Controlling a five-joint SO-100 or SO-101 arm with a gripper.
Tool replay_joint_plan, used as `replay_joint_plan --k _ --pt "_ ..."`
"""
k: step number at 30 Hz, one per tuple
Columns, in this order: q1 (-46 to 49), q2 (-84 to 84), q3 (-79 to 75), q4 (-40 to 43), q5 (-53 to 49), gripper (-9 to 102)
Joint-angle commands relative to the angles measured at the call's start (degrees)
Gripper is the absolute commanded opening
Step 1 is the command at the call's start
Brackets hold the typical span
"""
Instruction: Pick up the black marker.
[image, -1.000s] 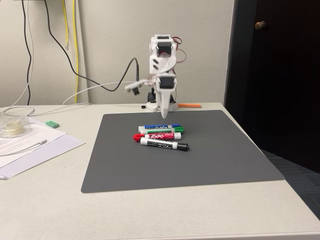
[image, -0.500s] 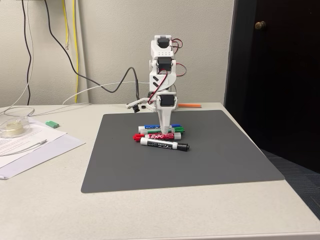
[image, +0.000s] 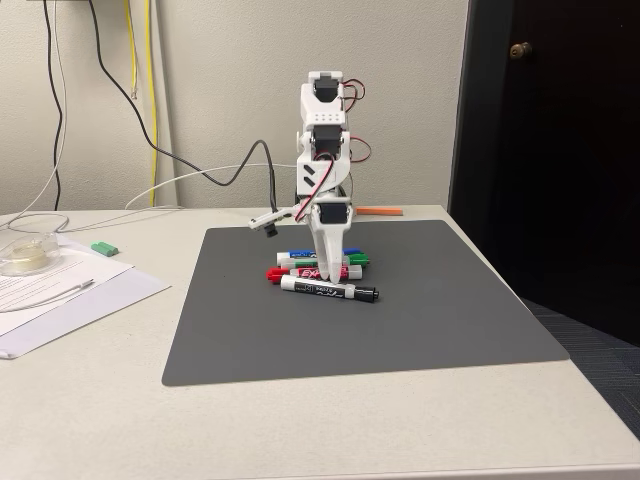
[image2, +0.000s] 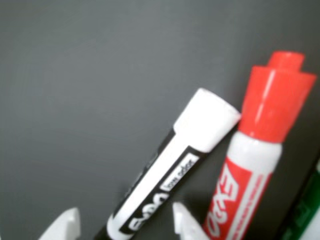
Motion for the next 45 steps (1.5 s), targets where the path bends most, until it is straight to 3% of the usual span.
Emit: replay_joint_plan --k 1,13,18,33,37,45 --pt "0.62 0.18 -2.37 -0.26 -1.41 29" --pt "0.88 -3.08 -2.46 -2.55 -5.8 24" --pt "0.79 -3.16 -2.46 -2.29 -6.68 3" --pt "0.88 -1.85 -2.72 -1.67 -7.21 0" --pt "1.14 -0.26 -8.79 3.96 -5.36 0" --pt "1.49 -1.05 -40.61 26.54 7.47 0"
